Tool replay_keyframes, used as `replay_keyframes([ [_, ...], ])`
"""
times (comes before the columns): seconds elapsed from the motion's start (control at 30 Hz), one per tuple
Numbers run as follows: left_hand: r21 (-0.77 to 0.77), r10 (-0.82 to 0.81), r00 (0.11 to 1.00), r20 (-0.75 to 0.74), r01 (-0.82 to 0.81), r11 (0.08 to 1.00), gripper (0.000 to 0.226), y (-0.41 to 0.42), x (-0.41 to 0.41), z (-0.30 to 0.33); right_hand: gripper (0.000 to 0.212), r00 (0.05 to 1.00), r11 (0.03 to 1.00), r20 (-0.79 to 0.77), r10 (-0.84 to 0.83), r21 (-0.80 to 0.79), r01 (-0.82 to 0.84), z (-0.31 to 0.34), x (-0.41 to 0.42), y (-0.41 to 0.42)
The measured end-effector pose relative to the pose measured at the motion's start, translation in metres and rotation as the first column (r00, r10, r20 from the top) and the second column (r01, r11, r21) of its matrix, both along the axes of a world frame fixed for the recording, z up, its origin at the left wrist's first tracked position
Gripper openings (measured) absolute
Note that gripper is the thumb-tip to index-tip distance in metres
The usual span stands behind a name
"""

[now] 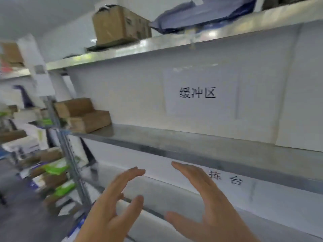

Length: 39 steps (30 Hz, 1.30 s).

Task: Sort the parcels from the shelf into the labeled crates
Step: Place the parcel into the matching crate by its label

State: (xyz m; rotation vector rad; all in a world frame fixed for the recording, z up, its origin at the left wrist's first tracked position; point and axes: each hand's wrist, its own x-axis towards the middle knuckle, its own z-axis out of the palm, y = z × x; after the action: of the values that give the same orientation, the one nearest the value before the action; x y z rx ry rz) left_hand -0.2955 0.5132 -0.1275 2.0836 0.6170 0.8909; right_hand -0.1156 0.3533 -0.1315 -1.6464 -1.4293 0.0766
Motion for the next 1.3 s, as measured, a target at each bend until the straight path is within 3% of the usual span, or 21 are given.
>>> replay_keyframes([
  [0.1,-0.042,0.137,0.99,-0.025,-0.138,0.99,0.047,0.053,-0.073,-0.003,0.089,0.99,0.989,0.015,0.143,-0.05,-0.142,-0.003,-0.047,0.075],
  [0.2,-0.057,0.244,0.969,-0.03,-0.245,0.968,0.06,0.091,-0.124,-0.004,0.094,0.974,0.972,0.01,0.224,-0.068,-0.223,-0.007,-0.082,0.139],
  [0.37,-0.113,0.371,0.928,-0.042,-0.373,0.921,0.068,0.148,-0.159,-0.011,0.097,0.949,0.947,0.002,0.317,-0.061,-0.316,-0.011,-0.102,0.229],
  [0.6,-0.1,0.46,0.886,-0.058,-0.463,0.881,0.063,0.238,-0.14,-0.008,0.086,0.924,0.924,0.012,0.382,-0.029,-0.382,-0.013,-0.083,0.346],
  [0.8,-0.11,0.516,0.856,-0.027,-0.515,0.85,0.052,0.316,-0.101,0.008,0.08,0.907,0.91,-0.08,0.413,0.009,-0.414,0.008,-0.048,0.436],
  [1.03,-0.098,0.525,0.846,-0.089,-0.532,0.841,0.046,0.39,-0.063,0.009,0.081,0.916,0.922,-0.139,0.375,-0.04,-0.384,0.014,-0.019,0.509],
  [1.17,-0.125,0.542,0.837,-0.071,-0.546,0.828,0.055,0.434,-0.051,0.01,0.079,0.931,0.938,-0.175,0.321,-0.075,-0.337,0.017,-0.013,0.542],
  [1.3,-0.15,0.535,0.843,-0.055,-0.537,0.83,0.047,0.48,-0.043,0.016,0.08,0.94,0.953,-0.213,0.267,-0.087,-0.29,0.022,-0.014,0.574],
])
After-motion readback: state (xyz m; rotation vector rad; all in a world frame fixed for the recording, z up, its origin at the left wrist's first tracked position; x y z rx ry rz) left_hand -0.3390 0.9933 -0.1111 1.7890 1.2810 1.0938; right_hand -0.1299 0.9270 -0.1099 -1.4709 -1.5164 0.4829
